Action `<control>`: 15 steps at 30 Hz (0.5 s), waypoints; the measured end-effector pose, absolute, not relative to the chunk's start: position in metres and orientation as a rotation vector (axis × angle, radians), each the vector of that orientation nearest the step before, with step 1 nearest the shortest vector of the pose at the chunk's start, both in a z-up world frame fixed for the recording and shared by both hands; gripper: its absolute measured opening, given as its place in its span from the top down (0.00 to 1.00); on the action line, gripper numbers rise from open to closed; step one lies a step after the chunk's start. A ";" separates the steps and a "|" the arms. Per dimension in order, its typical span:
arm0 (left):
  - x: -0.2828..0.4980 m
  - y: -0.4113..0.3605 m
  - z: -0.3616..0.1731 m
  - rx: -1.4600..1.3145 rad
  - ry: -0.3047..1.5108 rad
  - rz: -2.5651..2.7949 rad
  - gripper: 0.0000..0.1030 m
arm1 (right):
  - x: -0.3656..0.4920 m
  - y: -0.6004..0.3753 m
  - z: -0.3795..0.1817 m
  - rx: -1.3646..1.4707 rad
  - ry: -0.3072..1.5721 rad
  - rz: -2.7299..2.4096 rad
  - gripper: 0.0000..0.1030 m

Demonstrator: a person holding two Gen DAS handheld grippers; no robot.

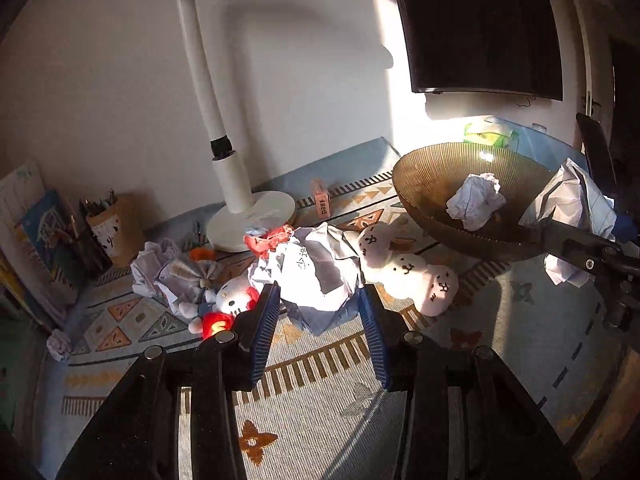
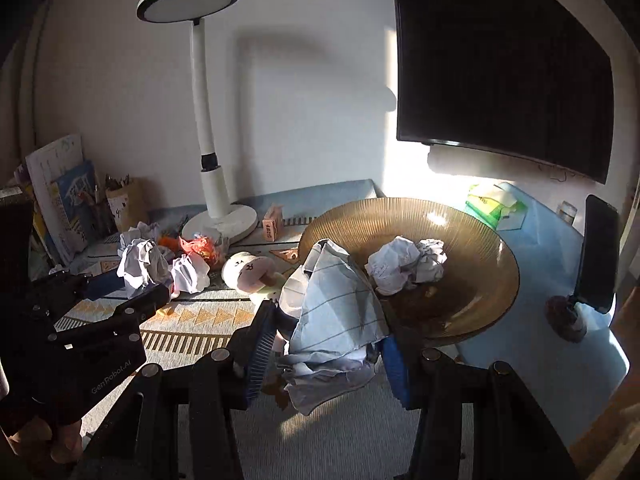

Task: Organize objects
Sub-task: 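Carry both papers to the gold bowl and open both grippers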

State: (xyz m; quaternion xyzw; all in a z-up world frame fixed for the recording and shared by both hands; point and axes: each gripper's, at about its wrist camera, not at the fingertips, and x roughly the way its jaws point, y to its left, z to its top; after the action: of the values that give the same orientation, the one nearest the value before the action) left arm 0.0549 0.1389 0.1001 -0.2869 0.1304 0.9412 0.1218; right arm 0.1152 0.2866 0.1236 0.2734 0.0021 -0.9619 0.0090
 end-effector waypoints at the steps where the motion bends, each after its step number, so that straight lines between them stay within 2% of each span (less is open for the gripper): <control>1: 0.050 0.147 0.103 -0.827 0.382 2.736 0.63 | 0.112 0.293 0.129 0.838 0.006 -3.039 0.53; 4: 0.032 0.171 0.110 -0.813 0.366 2.699 0.61 | 0.098 0.318 0.141 0.823 -0.062 -3.139 0.53; 9: -0.012 0.204 0.124 -0.863 0.153 2.521 0.59 | 0.059 0.384 0.133 0.976 -0.494 -3.142 0.53; 11: -0.027 0.215 0.123 -0.878 0.080 2.474 0.58 | 0.042 0.397 0.123 1.028 -0.568 -3.082 0.52; 12: -0.032 0.220 0.122 -0.877 0.067 2.461 0.55 | 0.036 0.400 0.119 1.051 -0.579 -3.069 0.50; 13: -0.037 0.226 0.119 -0.879 0.068 2.461 0.52 | 0.031 0.402 0.116 1.070 -0.571 -3.068 0.43; 14: -0.041 0.231 0.116 -0.883 0.075 2.465 0.44 | 0.027 0.403 0.113 1.094 -0.553 -3.073 0.36; 15: -0.042 0.235 0.113 -0.888 0.088 2.476 0.19 | 0.026 0.404 0.110 1.111 -0.540 -3.089 0.28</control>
State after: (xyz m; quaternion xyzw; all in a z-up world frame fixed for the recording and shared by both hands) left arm -0.0425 0.2350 0.1133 -0.3265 0.0322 0.9104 0.2522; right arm 0.0256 0.4038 0.1099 0.3324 -0.1615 -0.9246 -0.0925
